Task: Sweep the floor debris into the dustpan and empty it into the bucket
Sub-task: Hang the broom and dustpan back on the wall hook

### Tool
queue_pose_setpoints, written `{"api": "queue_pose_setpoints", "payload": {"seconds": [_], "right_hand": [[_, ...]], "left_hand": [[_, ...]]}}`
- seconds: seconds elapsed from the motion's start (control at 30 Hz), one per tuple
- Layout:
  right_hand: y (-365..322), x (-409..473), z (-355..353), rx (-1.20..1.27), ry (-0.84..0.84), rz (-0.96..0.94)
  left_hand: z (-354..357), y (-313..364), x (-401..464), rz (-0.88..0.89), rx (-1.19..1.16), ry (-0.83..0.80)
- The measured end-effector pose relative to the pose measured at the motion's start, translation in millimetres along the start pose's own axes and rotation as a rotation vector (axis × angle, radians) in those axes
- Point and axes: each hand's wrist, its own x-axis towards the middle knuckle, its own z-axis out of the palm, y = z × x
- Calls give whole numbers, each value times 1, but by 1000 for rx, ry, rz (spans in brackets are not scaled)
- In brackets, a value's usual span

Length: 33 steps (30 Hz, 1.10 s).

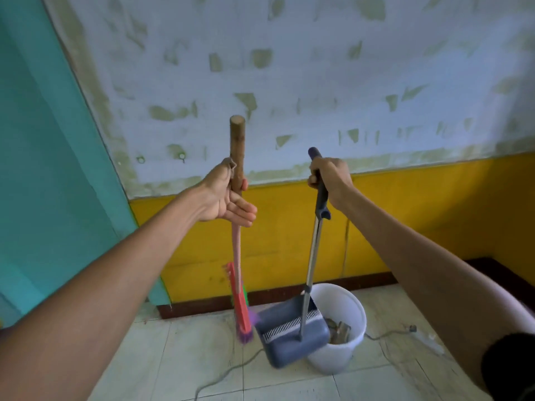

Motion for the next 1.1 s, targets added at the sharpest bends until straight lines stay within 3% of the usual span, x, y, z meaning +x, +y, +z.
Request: {"api": "queue_pose_setpoints", "payload": {"seconds": [0.13,0.2,0.3,0.43,0.57,0.7,0.8,0.87,0.97,1.1], "right_hand": [[35,29,59,3,-141,43],[52,43,85,5,-253,36],[62,62,124,24,-439,-26],[66,78,170,-7,-547,-50],[74,94,214,-159,-307,-55],[82,123,253,-195,-146,-101],[86,146,272,-131,-276,-6],[89,160,282,-42,-456,44],[93,172,290,-16,-666,-4],[87,187,303,-160,-621,-109]], "left_hand": [[-49,-7,26,29,-46,-25],[-81,-6,42,66,-42,-119],[-124,2,58,144,84,-188],[-164,25,74,330,486,92],[-189,39,84,475,846,252],[-194,51,96,619,776,322],[-199,71,109,765,733,429],[-204,87,118,851,664,549],[-206,106,138,954,548,766],[-203,125,168,997,380,829]]}}
